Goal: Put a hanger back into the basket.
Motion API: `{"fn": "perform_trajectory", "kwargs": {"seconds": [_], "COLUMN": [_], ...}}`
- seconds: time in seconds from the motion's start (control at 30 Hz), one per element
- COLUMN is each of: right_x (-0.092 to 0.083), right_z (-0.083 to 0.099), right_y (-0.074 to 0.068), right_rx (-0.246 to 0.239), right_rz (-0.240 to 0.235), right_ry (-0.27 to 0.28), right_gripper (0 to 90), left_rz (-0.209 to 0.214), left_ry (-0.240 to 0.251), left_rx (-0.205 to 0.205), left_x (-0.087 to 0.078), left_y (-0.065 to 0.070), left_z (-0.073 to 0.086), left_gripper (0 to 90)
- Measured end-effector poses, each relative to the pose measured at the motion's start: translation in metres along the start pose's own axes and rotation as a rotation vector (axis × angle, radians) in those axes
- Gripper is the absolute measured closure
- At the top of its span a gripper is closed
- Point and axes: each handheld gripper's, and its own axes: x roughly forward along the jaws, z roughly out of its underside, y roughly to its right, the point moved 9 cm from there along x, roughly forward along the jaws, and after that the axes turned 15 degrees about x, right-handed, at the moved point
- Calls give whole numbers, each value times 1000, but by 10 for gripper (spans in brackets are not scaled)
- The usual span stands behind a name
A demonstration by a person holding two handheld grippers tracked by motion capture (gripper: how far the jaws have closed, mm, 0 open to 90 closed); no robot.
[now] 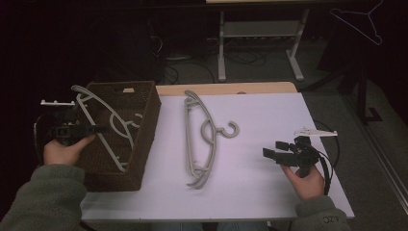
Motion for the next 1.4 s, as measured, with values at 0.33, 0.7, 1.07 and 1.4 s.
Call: {"fn": "perform_trajectory", "kwargs": {"seconds": [0.33, 0.7, 1.07, 1.4], "right_x": [-1, 1, 5, 24], "right_z": [-3, -3, -10, -18], "right_y": [-1, -3, -14, -30], "right_rx": [-9, -1, -20, -41], "right_rz": [1, -5, -17, -22], "right_ry": [1, -10, -23, -67], "right_gripper": [266, 266, 268, 278], "left_rz": [38, 100, 158, 191], "left_ry": [24, 37, 55, 62], "left_rx": [64, 129, 175, 199], "left_x": [3, 14, 25, 41], "left_y": [30, 69, 106, 134], "left_z": [-11, -21, -24, -20], "left_gripper": [540, 498, 472, 458]}}
